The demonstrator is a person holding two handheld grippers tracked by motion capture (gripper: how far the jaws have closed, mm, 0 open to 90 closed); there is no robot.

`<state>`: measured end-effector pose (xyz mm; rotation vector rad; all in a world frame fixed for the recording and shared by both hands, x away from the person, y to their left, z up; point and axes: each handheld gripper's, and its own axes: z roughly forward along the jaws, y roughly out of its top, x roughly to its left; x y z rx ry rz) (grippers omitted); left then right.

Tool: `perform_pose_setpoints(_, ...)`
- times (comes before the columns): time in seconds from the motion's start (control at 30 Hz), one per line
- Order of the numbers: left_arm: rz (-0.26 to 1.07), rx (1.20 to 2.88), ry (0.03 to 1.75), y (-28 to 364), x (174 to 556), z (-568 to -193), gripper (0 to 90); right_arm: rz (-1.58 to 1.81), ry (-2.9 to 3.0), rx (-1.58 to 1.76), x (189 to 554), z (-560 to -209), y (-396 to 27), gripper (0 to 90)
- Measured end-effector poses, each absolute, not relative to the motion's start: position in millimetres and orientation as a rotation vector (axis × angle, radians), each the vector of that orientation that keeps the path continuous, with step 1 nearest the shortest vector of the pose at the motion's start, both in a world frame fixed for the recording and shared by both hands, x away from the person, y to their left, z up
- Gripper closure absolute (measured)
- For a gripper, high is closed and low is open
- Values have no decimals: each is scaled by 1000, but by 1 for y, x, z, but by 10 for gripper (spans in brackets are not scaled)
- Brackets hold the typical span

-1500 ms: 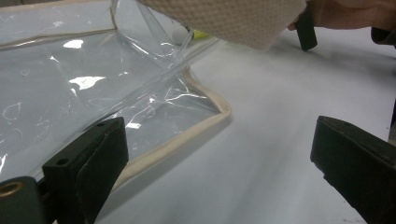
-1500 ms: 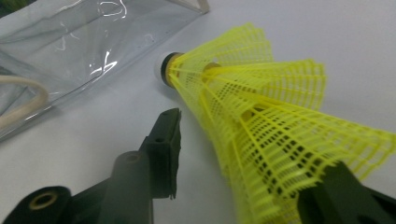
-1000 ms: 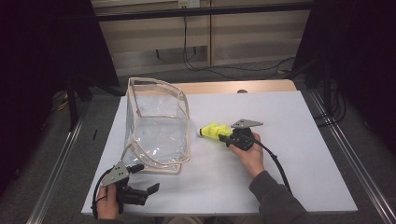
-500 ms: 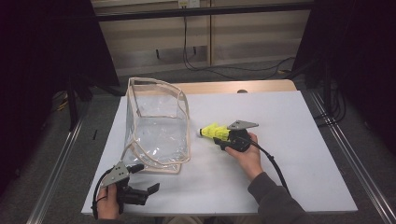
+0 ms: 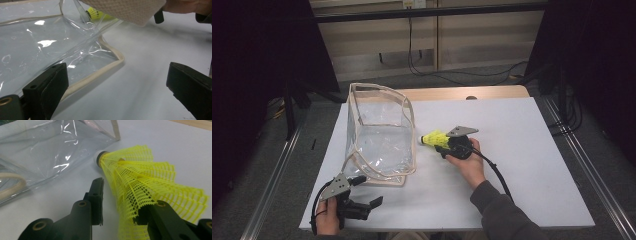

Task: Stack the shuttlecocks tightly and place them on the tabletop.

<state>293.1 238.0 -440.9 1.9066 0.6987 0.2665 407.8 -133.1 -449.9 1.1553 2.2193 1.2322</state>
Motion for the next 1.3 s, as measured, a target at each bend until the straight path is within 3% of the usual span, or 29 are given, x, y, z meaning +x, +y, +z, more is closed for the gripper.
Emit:
perform_pose_setpoints(0.37, 270, 1908, 704, 239, 293, -442, 38, 1201, 2216, 1180, 421, -449, -118, 646)
perform_pose_setpoints(0.57, 260, 1904, 704, 239, 294, -442, 37, 1174, 2174, 1206, 427, -449, -114, 570)
perform_pose_setpoints(0.63, 257, 1901, 701, 239, 294, -443, 39, 1158, 2163, 1207, 428, -449, -111, 596)
perform_pose_setpoints(0.83, 262, 1899, 709, 240, 294, -443, 39, 1111, 2141, 1211, 431, -447, -111, 787)
perform_pose_setpoints(1.3, 268, 1906, 704, 242, 293, -442, 39, 1147, 2186, 1178, 427, -441, -118, 822)
